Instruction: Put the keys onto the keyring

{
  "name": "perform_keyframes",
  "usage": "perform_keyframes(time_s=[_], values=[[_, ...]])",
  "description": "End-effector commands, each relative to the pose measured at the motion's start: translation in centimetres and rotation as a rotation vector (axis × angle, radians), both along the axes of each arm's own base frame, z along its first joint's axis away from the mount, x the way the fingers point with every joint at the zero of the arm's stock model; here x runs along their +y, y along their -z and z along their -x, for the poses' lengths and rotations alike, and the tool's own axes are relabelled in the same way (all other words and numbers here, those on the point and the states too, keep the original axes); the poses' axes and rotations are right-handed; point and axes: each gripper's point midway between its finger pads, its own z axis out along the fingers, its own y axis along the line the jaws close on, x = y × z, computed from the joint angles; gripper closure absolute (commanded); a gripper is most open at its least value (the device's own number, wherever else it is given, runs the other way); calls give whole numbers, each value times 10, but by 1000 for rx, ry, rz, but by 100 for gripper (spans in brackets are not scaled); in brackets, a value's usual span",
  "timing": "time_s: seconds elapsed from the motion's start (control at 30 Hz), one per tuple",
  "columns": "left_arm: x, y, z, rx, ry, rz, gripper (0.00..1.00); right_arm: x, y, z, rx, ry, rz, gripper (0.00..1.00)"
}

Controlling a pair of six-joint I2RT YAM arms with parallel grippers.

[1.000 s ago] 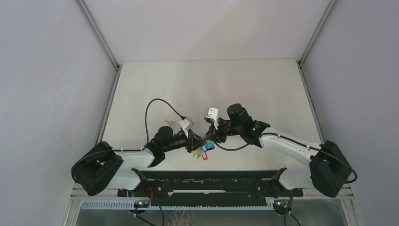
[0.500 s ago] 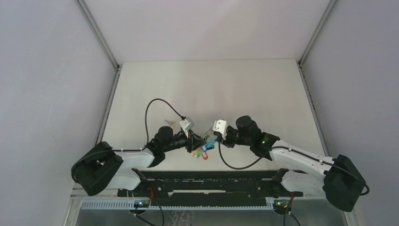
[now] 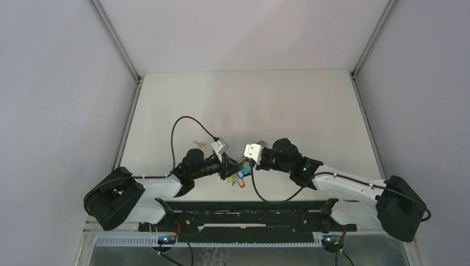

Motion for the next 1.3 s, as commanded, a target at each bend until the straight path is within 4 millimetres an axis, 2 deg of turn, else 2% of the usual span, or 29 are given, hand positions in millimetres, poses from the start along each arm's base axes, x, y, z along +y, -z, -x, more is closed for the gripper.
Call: perform_keyframes(time_s=[0.0, 0.2, 0.47, 0.6, 0.73, 0.8, 0.93, 1.07, 1.27], values=[[-12, -32, -10, -95, 16, 51, 96, 9, -15, -8, -56, -2, -33, 72], [-13, -32, -9, -94, 22, 52, 96, 14, -3, -7, -16, -21, 0, 72], [-14, -33, -7, -93, 32, 53, 96, 17, -9, -13, -35, -15, -10, 74], [-15, -34, -7, -97, 36, 56, 96, 18, -6, -16, -29, -16, 7, 81], [-13, -34, -7, -104, 28, 53, 95, 14, -4, -16, -19, -12, 17, 99], [-11, -33, -8, -106, 22, 44, 93, 13, -7, -14, -18, -14, 11, 100], [-7, -36, -8, -121, 2, 45, 85, 11, -28, -8, -7, -55, -61, 100], [2, -46, -10, -157, -29, 66, 69, 8, -50, -3, 22, -124, -156, 100], [26, -81, -12, -253, -92, 162, 52, -3, -70, 1, 94, -233, -277, 100]])
